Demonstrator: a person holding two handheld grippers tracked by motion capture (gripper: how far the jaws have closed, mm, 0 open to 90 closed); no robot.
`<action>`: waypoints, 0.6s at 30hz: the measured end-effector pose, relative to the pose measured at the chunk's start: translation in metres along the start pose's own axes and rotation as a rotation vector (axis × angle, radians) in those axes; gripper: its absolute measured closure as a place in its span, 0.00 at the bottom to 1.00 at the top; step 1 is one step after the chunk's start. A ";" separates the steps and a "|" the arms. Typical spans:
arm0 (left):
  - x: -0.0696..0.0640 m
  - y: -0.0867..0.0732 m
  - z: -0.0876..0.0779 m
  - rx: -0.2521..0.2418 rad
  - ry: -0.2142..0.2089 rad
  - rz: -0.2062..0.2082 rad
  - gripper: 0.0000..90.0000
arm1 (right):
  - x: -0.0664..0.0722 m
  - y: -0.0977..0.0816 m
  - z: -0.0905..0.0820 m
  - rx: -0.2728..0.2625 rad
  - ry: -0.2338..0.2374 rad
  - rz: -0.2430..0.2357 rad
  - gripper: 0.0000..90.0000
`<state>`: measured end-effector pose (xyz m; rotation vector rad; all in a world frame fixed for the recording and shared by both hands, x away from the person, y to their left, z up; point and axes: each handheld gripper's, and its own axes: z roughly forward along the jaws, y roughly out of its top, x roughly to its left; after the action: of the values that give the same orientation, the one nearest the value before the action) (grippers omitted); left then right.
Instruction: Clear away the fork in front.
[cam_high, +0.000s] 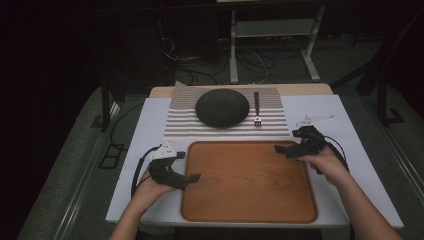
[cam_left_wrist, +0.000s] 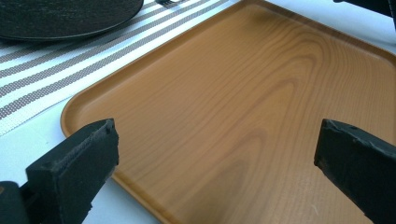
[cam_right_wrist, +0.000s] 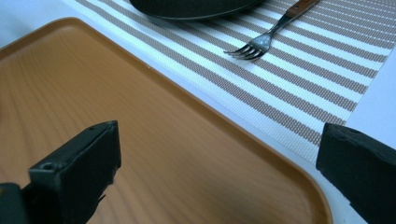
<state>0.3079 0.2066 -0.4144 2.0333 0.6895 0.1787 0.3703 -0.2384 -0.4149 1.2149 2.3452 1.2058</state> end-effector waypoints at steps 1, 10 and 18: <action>0.000 0.000 0.000 0.001 0.000 0.000 0.00 | 0.000 0.001 0.001 -0.001 0.001 0.000 0.00; 0.000 0.000 0.000 0.003 0.004 0.004 0.00 | -0.004 0.010 0.014 0.021 -0.009 0.015 0.00; -0.001 0.000 0.000 -0.002 0.005 0.004 0.00 | -0.009 0.025 0.026 0.024 -0.027 0.015 0.00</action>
<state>0.3076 0.2063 -0.4139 2.0329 0.6877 0.1867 0.4042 -0.2226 -0.4133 1.2502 2.3419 1.1620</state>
